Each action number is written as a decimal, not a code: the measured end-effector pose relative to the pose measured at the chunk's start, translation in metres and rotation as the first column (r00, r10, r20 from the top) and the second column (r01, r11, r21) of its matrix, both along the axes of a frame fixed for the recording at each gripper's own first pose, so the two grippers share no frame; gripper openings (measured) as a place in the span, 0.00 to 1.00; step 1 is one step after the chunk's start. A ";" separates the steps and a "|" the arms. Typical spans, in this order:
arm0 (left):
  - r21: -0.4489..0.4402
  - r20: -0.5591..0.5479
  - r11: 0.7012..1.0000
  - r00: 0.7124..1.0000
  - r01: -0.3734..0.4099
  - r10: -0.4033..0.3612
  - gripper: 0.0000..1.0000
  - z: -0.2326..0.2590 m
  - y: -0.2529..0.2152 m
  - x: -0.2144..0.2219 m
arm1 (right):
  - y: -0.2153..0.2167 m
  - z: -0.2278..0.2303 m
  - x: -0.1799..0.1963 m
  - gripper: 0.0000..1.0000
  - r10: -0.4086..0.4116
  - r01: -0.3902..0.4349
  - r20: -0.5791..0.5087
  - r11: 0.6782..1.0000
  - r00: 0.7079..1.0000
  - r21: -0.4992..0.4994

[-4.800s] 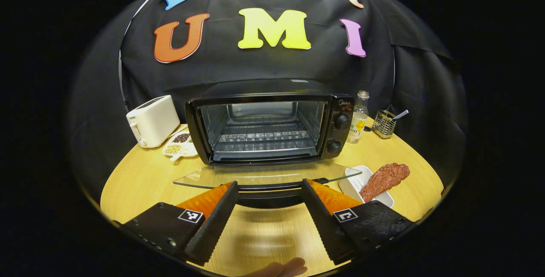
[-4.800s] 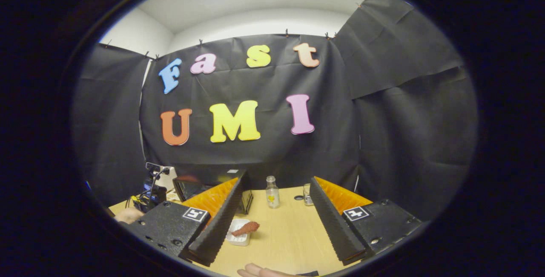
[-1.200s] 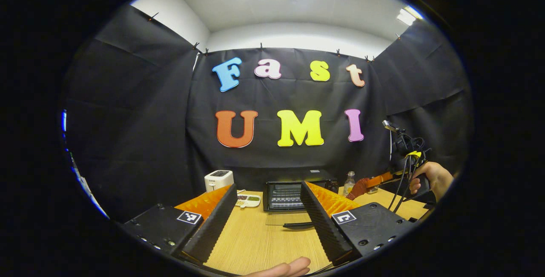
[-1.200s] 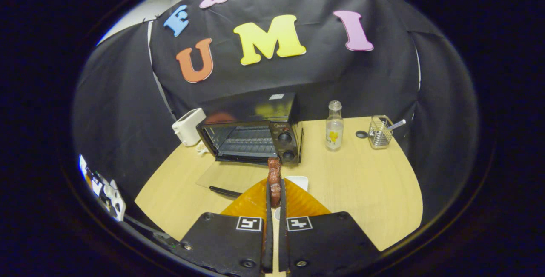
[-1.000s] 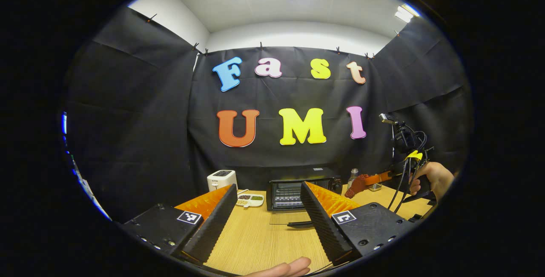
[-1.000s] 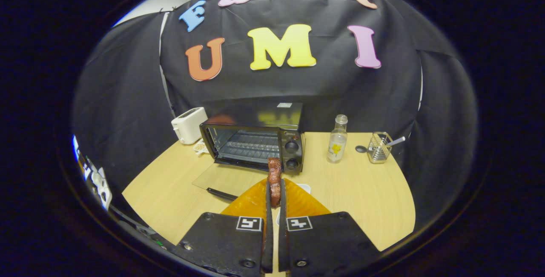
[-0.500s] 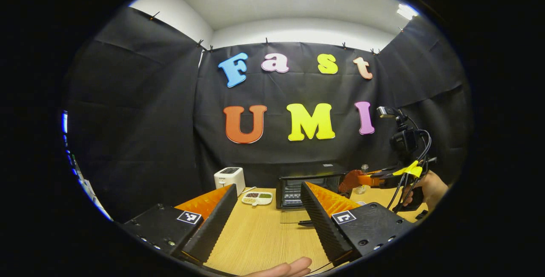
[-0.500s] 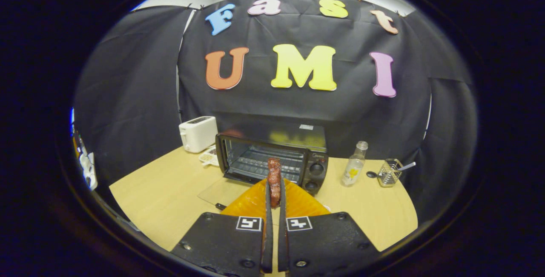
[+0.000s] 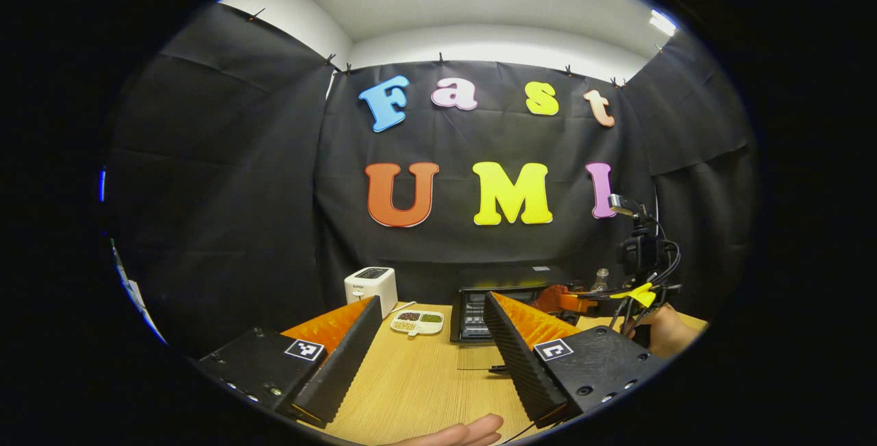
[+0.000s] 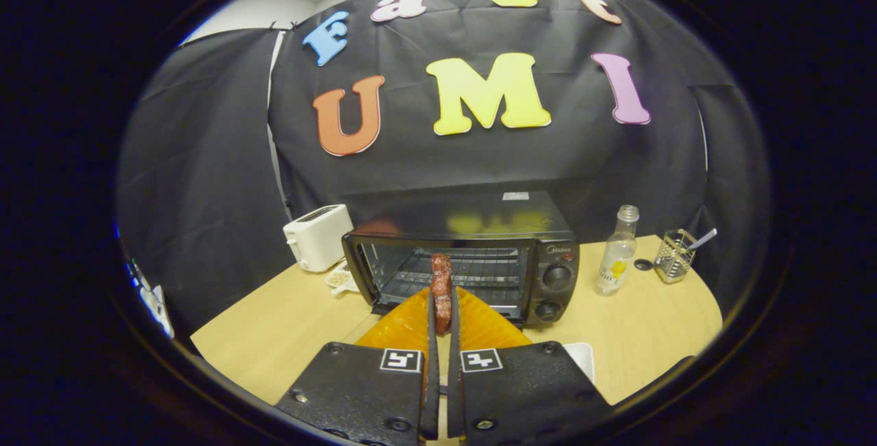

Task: Open the electric oven with the left hand, put the food in, and close the electric oven.

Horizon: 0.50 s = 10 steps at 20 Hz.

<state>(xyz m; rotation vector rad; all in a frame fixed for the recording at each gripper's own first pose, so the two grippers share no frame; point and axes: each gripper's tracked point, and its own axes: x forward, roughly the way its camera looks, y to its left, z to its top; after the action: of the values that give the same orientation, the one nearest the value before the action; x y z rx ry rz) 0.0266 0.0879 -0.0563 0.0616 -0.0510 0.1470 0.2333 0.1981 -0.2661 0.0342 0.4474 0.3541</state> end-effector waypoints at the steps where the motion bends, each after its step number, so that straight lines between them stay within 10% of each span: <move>1: 0.002 -0.004 1.000 1.000 -0.007 0.007 0.95 -0.001 0.004 0.003 | 0.003 -0.007 0.007 0.08 -0.003 0.003 -0.011 1.000 1.000 0.002; 2: 0.003 -0.007 1.000 1.000 -0.012 0.012 0.84 -0.001 0.006 0.004 | 0.006 -0.014 0.014 0.08 -0.007 0.007 -0.021 1.000 1.000 0.009; 10: 0.021 -0.042 0.999 0.999 -0.033 0.034 0.95 -0.012 0.018 0.015 | 0.037 -0.057 0.059 0.08 -0.035 0.043 -0.068 0.991 0.997 0.125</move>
<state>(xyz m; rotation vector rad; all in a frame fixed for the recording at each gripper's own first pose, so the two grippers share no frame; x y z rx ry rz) 0.0416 0.1055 -0.0686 0.0859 -0.0089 0.1790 0.2927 0.2354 -0.3226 0.1778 0.4883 0.3432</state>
